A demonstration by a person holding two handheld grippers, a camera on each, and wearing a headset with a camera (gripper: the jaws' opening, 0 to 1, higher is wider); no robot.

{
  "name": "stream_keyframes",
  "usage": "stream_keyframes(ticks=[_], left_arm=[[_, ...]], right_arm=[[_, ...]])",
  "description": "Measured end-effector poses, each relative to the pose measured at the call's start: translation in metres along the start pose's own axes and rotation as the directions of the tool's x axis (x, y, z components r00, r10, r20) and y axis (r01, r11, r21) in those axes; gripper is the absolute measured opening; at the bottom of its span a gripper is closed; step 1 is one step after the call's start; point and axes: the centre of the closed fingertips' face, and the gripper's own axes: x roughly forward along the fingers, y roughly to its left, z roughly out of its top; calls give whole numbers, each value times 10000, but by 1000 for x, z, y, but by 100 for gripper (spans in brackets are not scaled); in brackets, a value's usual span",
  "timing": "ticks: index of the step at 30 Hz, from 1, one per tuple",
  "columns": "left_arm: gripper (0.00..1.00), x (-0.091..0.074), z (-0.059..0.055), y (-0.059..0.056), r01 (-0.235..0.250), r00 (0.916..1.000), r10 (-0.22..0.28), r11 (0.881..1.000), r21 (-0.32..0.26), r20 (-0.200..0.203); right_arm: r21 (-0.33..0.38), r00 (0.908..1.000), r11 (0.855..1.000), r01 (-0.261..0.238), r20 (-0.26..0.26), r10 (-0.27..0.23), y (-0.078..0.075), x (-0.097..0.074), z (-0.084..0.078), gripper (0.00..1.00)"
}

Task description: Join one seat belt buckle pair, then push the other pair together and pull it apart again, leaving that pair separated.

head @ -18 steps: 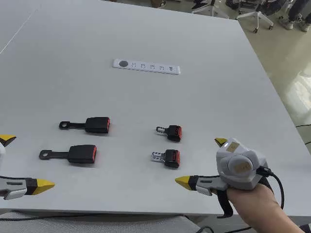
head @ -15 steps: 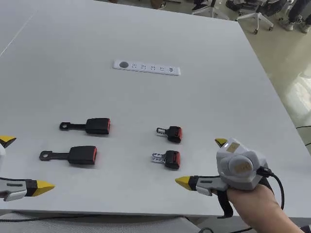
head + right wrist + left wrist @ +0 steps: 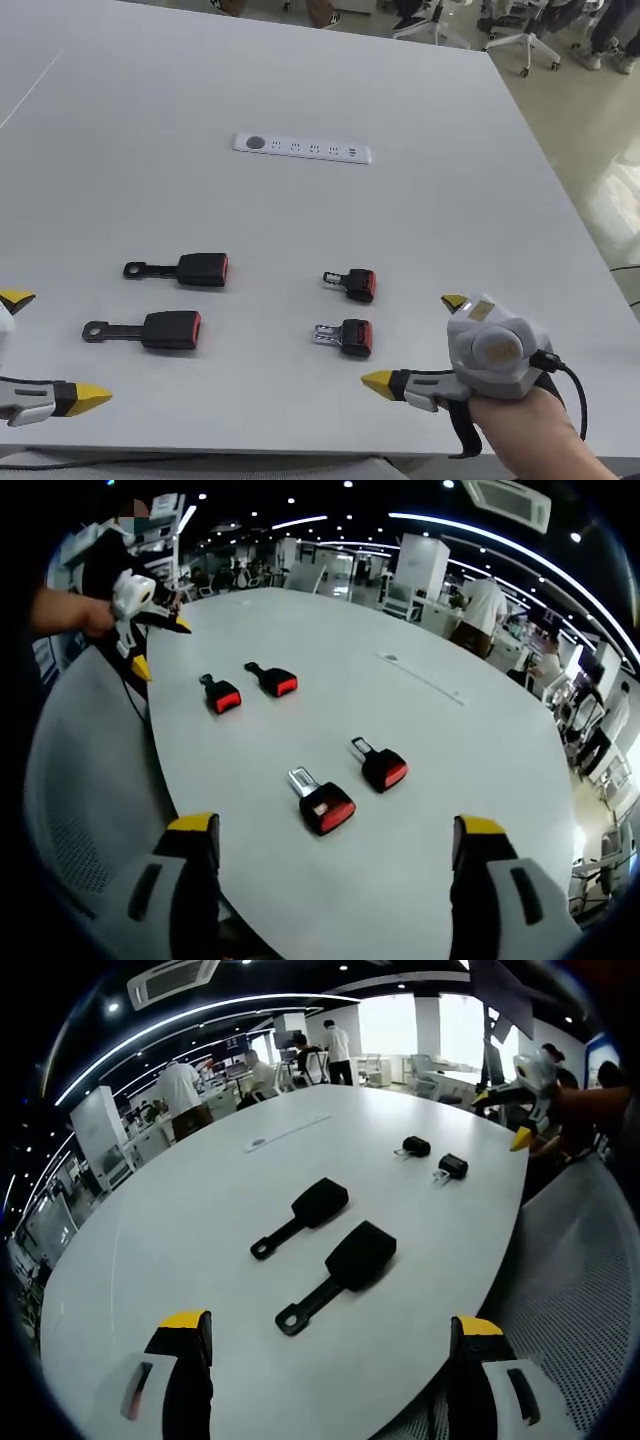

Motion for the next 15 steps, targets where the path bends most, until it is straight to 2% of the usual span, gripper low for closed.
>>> stream_keyframes(ticks=[7,15], left_arm=[[100,1,1,-2,78,10000,-78,10000,-35,7],[99,2,3,3,-14,10000,14,10000,-82,68]], right_arm=[[187,9999,9997,162,43,-163,-6,-1,1,97],[125,9997,9997,229,45,-229,-10,-2,2,97]])
